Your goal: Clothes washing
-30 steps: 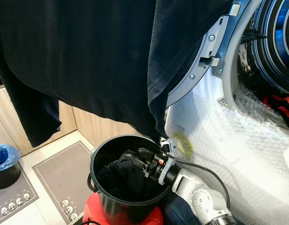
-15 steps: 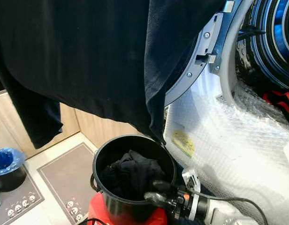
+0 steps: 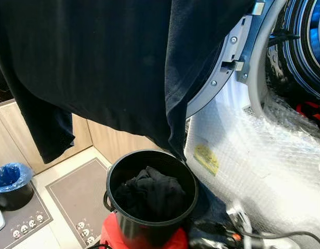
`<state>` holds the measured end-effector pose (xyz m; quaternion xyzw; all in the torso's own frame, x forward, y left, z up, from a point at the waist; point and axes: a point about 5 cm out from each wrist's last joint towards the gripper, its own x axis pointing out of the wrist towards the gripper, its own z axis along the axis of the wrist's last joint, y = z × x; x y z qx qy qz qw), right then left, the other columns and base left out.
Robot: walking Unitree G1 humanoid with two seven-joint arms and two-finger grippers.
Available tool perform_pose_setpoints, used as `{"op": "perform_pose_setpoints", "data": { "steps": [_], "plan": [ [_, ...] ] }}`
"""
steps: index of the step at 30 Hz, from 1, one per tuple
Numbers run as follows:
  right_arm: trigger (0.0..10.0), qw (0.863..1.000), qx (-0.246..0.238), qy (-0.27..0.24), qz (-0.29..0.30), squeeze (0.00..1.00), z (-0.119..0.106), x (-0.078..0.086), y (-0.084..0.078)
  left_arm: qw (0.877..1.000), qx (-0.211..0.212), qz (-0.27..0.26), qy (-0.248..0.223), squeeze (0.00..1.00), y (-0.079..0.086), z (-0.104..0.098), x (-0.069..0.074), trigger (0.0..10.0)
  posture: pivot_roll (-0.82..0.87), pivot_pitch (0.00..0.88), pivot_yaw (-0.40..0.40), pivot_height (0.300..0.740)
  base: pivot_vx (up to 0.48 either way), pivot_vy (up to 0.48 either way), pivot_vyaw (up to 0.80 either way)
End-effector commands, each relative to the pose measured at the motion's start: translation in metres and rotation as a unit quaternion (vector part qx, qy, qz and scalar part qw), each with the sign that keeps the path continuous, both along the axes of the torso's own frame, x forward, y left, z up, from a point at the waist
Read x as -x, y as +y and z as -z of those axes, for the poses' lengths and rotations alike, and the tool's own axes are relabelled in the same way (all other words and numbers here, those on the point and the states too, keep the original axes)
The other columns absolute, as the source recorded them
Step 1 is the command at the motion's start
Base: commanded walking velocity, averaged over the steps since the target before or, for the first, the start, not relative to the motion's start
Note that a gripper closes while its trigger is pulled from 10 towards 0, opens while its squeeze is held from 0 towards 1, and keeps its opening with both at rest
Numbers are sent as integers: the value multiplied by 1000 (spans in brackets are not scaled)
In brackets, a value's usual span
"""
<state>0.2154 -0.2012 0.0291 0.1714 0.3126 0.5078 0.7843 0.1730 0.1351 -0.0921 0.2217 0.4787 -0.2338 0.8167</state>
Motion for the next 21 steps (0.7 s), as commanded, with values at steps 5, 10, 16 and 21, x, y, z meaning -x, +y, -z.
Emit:
{"op": "perform_pose_setpoints", "data": {
  "steps": [5, 10, 16, 21],
  "plan": [
    [10000, 991, 113, 25, 74, 0, 37, 10, -21, 1000, -7, 7, 8, 0, 4, 2, 5, 10000, -75, 0, -8, 740, 0, 0, 0],
    [10000, 964, 214, 66, 143, 0, 67, 26, -38, 1000, -8, 3, 9, 0, 7, 3, 7, 10000, -78, 0, -6, 740, 0, 0, 0],
    [10000, 929, 290, 77, 215, 0, 82, 34, -51, 1000, -9, 1, 10, 0, 8, 4, 9, 10000, -83, 0, -1, 740, 0, 0, 0],
    [10000, 890, 339, 91, 292, 0, 97, 40, -47, 1000, 14, -16, -2, 0, 8, 3, 9, 10000, -85, 0, 10, 740, 0, 0, 0]
  ]
}}
